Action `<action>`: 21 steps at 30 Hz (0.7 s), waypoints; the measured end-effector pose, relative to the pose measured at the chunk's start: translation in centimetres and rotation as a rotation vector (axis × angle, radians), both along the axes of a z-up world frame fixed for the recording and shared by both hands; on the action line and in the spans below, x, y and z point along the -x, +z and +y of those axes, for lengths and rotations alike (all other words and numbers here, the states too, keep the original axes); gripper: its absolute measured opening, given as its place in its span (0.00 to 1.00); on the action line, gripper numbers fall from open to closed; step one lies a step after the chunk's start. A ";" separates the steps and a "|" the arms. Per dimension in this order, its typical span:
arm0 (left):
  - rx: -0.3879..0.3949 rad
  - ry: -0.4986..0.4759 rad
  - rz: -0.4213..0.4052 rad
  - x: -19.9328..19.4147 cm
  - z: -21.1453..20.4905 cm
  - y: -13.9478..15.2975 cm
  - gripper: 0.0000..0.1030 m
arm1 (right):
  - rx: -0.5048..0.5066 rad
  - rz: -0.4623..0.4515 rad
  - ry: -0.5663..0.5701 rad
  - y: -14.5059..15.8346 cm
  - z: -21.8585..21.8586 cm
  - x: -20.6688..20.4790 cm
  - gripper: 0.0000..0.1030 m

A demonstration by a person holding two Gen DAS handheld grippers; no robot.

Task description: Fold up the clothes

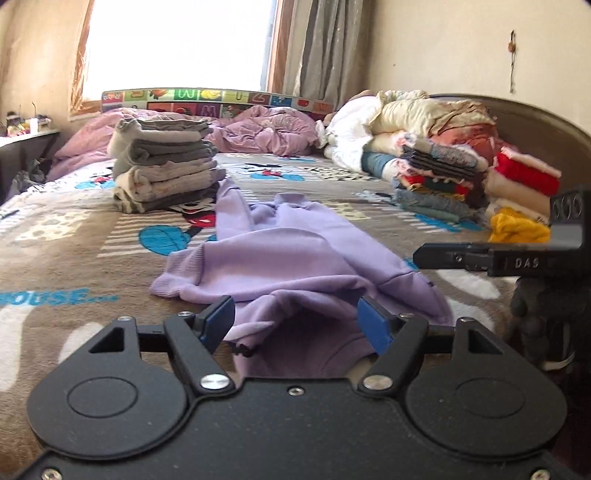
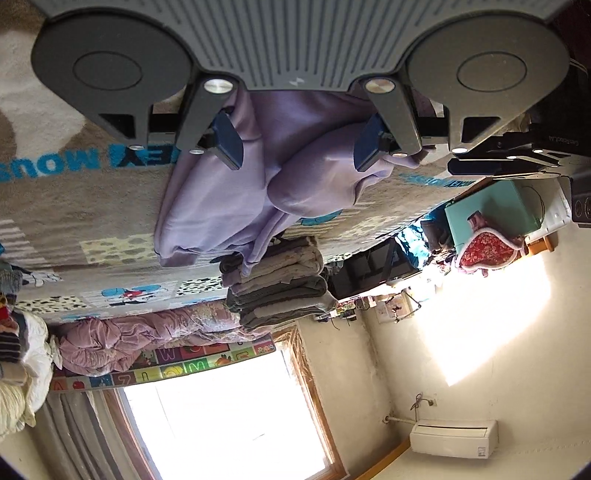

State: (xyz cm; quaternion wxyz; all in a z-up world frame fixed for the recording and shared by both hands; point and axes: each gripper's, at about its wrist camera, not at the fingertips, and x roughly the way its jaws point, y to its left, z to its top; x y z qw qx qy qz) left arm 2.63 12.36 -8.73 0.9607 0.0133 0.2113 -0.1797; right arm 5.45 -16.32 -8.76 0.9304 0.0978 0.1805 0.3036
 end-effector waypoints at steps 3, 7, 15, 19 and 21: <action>-0.108 0.060 0.011 -0.6 -0.6 -1.0 0.56 | 0.080 0.013 0.047 0.7 3.4 -1.8 0.64; -0.177 0.096 0.078 -1.6 -0.9 -2.3 0.50 | 0.207 0.026 0.092 0.8 6.9 -3.6 0.48; -0.201 0.050 0.059 -1.9 -2.2 -2.7 0.45 | 0.357 -0.027 0.075 0.8 8.0 -4.6 0.07; -0.237 0.024 0.022 -1.9 -3.1 -2.6 0.45 | 0.331 -0.015 0.006 1.2 6.1 -3.9 0.07; -0.269 0.043 0.018 -2.2 -3.4 -2.8 0.45 | 0.330 -0.006 -0.008 0.7 5.3 -4.4 0.07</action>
